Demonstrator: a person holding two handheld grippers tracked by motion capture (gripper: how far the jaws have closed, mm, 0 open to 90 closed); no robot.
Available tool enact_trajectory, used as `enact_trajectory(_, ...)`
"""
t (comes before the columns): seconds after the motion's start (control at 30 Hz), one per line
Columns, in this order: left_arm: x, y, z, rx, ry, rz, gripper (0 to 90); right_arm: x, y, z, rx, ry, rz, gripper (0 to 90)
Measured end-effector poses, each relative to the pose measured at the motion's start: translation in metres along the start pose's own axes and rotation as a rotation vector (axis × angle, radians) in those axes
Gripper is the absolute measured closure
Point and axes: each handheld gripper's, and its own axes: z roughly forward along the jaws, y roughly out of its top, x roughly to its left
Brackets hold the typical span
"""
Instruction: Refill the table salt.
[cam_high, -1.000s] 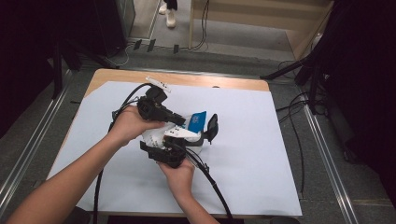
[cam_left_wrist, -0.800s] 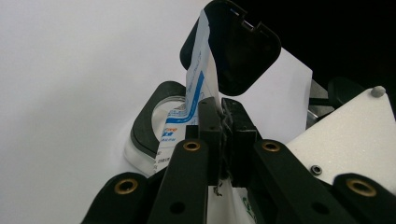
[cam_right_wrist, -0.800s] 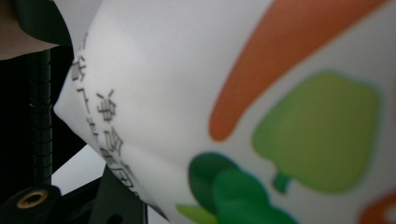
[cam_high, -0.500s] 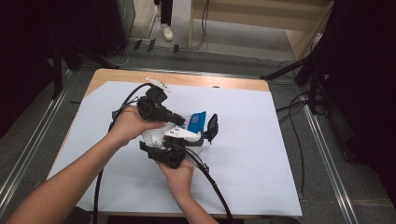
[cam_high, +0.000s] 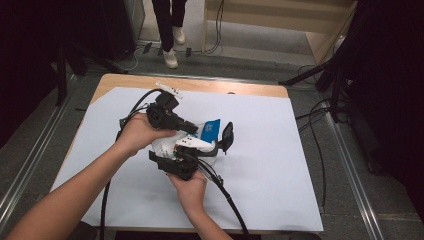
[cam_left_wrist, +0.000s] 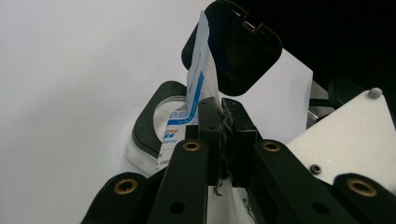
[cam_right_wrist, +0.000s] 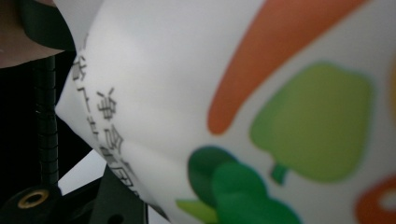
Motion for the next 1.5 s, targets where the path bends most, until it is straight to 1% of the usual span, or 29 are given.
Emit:
enact_trajectory(0.07,0.0001,0.0011,-0.0019,-0.009,0.001,-0.002,88.1,0.0,0.0005,-0.0007,-0.003,0.001,0.004,52.1)
enact_trajectory(0.2,-0.0006,0.0031,-0.0041,-0.01,0.007,-0.002,88.3,0.0009,0.0011,-0.0017,-0.017,0.005,0.008,52.6)
enact_trajectory(0.33,0.0001,0.0034,-0.005,-0.014,0.01,-0.009,88.5,0.0018,0.0006,-0.0026,-0.017,0.008,0.008,53.5)
enact_trajectory(0.63,0.0003,0.0036,-0.0049,-0.008,0.016,-0.01,88.5,0.0013,0.0006,-0.0028,-0.014,0.016,0.013,53.8)
enact_trajectory(0.9,0.0015,0.0012,-0.0045,-0.022,0.008,-0.014,88.5,0.0013,0.0001,-0.0018,-0.006,0.004,0.003,53.7)
enact_trajectory(0.97,0.0018,0.0012,-0.0041,-0.026,0.006,-0.016,88.5,0.0001,0.0002,-0.001,-0.013,0.002,-0.006,53.7)
enact_trajectory(1.03,0.002,0.0015,-0.0041,-0.024,0.006,-0.015,88.4,-0.0001,0.0003,-0.001,-0.013,0.0,-0.004,53.7)
enact_trajectory(1.07,0.0021,0.0019,-0.0038,-0.03,0.003,-0.019,88.4,0.0002,0.0005,-0.0016,-0.013,-0.002,0.003,53.7)
enact_trajectory(1.17,0.0029,0.0024,-0.0032,-0.034,-0.005,-0.022,88.3,0.0002,0.0009,-0.0021,-0.016,-0.006,0.004,53.7)
enact_trajectory(1.23,0.0039,0.0031,-0.0027,-0.028,-0.008,-0.027,88.3,-0.0002,0.0011,-0.0023,-0.018,-0.007,0.009,53.7)
enact_trajectory(1.5,0.0047,0.0034,-0.0023,-0.029,-0.007,-0.035,88.3,-0.0004,0.001,-0.0019,-0.022,-0.008,0.012,53.7)
